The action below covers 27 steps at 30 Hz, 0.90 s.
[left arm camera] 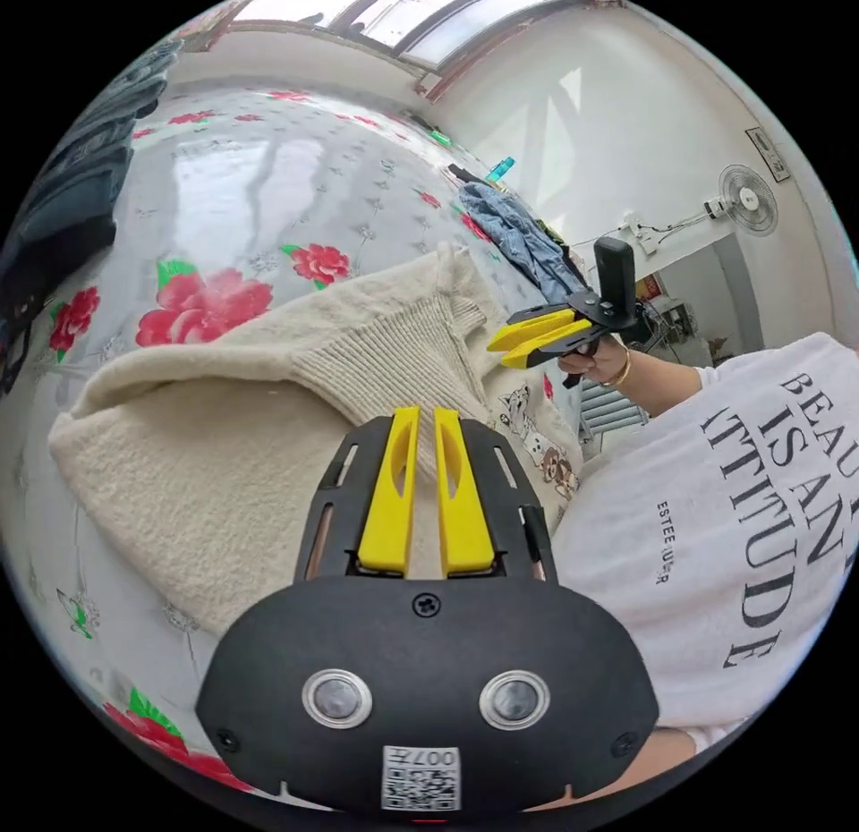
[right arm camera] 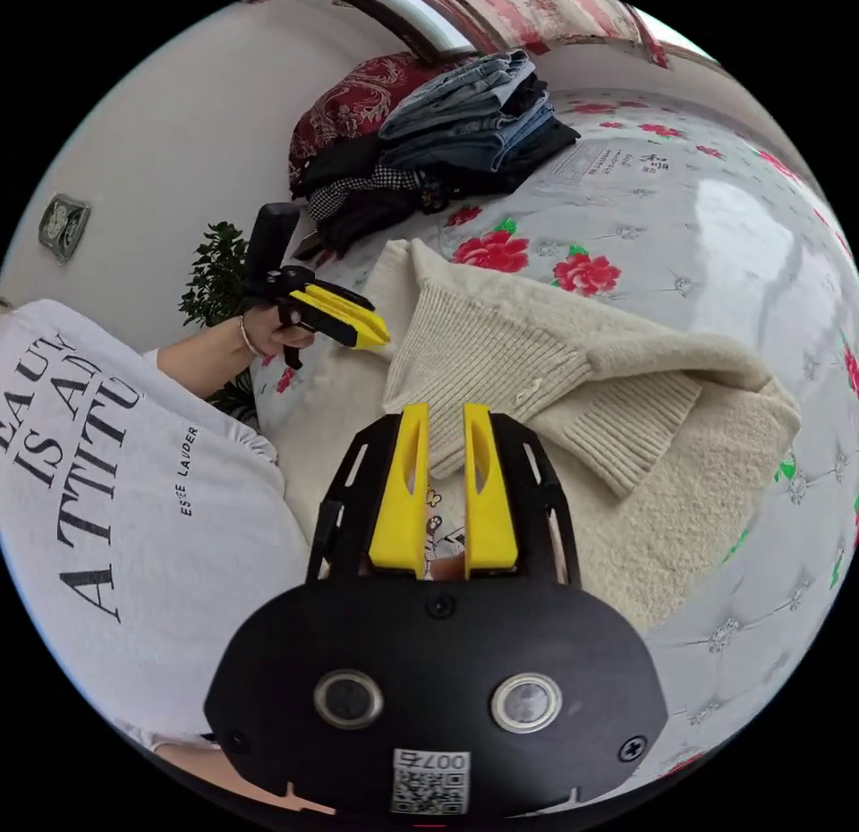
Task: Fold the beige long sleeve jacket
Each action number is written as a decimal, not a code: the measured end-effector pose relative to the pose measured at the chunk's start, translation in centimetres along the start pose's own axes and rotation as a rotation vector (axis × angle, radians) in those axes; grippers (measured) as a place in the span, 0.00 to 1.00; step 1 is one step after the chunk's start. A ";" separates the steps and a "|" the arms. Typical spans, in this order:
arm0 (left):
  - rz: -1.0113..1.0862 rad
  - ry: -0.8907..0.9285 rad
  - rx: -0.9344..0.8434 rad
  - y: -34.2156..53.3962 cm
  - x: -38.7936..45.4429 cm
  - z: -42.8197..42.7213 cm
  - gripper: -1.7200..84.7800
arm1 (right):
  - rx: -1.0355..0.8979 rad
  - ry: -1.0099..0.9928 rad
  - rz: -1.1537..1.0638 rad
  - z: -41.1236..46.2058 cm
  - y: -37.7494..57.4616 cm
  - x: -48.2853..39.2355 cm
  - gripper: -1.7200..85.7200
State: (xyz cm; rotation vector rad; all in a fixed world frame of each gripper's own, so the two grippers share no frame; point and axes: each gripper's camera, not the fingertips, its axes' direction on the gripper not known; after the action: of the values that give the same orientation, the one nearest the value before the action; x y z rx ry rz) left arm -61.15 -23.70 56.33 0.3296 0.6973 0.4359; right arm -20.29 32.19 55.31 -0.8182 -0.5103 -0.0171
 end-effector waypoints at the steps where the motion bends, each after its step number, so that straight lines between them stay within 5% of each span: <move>1: -0.013 -0.050 -0.085 -1.0 0.1 2.9 0.02 | -0.044 0.015 0.014 1.3 -0.3 0.3 0.03; 2: -0.002 -0.045 -0.074 -1.3 0.4 3.3 0.02 | -0.140 0.039 0.048 3.7 -0.7 1.0 0.02; 8: -0.091 -0.114 0.118 1.3 4.4 -1.5 0.04 | 0.037 0.030 0.093 -1.8 -0.3 0.1 0.02; 13: -0.332 -0.245 0.186 12.8 8.4 -3.4 0.12 | 0.094 -0.026 0.248 -4.8 6.8 -0.4 0.05; 21: -0.727 -0.339 0.136 28.2 13.9 0.4 0.16 | 0.077 0.006 0.639 -4.3 23.5 -1.6 0.10; 27: -0.672 -0.282 0.083 28.1 16.0 3.7 0.16 | -0.060 -0.024 0.680 -1.3 25.7 -2.2 0.13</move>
State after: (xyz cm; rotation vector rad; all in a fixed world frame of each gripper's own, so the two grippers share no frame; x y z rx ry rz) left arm -55.38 7.74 62.44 0.2104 0.5110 -0.2755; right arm -16.35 48.59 35.81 -1.0180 -0.2347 0.6064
